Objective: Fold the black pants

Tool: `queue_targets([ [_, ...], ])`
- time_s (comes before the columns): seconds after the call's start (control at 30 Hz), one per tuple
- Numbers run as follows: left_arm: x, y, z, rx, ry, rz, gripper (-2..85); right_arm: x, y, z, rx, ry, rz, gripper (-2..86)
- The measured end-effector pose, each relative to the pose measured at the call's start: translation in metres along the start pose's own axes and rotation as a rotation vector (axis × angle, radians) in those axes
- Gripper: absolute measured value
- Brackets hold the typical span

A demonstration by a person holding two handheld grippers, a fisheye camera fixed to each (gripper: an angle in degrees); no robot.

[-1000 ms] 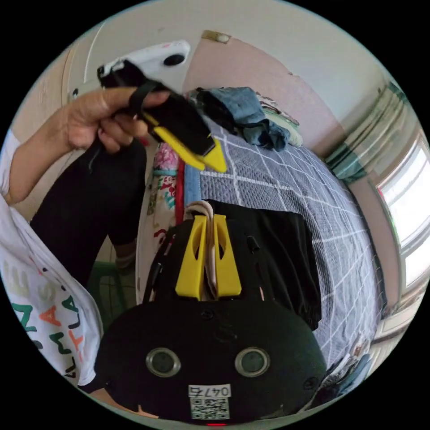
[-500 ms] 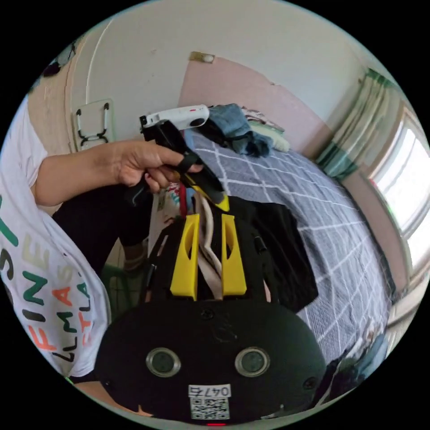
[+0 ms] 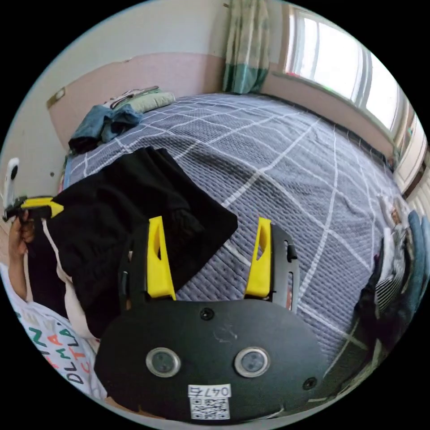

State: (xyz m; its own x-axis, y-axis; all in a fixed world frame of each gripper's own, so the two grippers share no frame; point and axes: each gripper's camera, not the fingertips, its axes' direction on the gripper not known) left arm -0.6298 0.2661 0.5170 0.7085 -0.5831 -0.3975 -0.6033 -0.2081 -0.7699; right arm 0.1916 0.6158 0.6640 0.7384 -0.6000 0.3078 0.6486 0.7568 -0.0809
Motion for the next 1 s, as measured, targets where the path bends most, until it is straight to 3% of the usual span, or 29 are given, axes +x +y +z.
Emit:
queue_targets([
  [0.1, 0.018, -0.011, 0.005, 0.003, 0.011, 0.022, 2.3, 0.005, 0.004, -0.002, -0.02, -0.075, -0.053, 11.2],
  [0.23, 0.046, -0.024, 0.01, 0.008, -0.034, 0.064, 1.2, -0.004, 0.016, -0.012, 0.016, -0.131, -0.123, 3.3],
  [0.6, 0.13, -0.083, 0.0, 0.078, 0.038, 0.16, -0.2, -0.02, 0.033, -0.124, 0.185, 0.09, -0.265, 1.3],
  [0.77, 0.224, -0.141, 0.003, 0.119, 0.164, 0.336, -0.2, 0.0, 0.053, -0.203, 0.251, 0.248, -0.266, 1.2],
  [1.0, 0.388, -0.253, 0.029, 0.147, 0.433, 0.535, 0.1, 0.118, 0.077, -0.357, 0.227, 0.594, -0.181, 1.2],
])
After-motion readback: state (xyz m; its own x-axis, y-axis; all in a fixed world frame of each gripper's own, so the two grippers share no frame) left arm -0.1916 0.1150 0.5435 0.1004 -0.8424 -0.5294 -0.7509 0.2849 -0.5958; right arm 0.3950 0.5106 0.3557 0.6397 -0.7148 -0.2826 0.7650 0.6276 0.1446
